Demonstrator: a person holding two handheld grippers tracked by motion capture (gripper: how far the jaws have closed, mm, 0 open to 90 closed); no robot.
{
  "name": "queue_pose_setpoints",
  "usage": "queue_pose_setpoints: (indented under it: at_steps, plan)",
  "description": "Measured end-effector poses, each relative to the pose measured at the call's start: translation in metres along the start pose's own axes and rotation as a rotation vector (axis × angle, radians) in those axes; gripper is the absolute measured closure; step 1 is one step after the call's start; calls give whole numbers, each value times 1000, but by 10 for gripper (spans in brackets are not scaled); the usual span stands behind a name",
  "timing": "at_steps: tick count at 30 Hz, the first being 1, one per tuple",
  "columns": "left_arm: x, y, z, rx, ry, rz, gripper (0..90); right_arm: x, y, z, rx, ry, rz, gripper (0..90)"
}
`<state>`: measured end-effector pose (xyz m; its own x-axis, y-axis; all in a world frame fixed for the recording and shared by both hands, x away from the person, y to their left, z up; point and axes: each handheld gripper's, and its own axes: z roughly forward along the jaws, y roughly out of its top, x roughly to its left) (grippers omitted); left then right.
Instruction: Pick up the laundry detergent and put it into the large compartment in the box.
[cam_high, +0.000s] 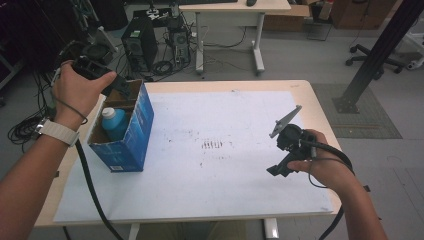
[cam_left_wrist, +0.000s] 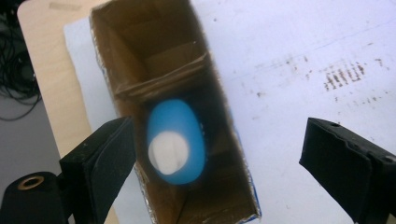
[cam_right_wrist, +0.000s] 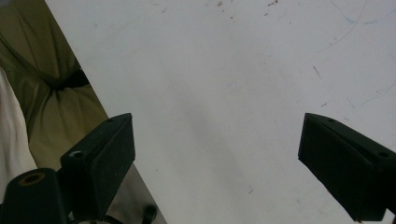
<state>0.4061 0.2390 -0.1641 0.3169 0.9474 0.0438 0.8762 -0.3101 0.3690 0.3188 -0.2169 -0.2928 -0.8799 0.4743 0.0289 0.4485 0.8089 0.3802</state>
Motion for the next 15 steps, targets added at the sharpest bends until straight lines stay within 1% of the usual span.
queue_pose_setpoints:
  at_steps: [2, 3, 5, 10, 15]
  plan:
    - [-5, 1, -3, -14, -4, 33, 107, 0, 1, 1, 2, 2, -2, 110]
    - [-5, 1, -3, -14, -4, 33, 107, 0, 1, 1, 2, 2, -2, 110]
    - [-9, 2, -4, -21, -19, 55, 107, 0, 1, 1, 3, 2, -2, 110]
    - [-23, 3, -7, -28, -47, 120, 105, 0, 1, 0, 5, 1, 2, 110]
    - [-33, 4, -10, -29, -60, 156, 105, 0, 2, -1, 2, -1, -1, 110]
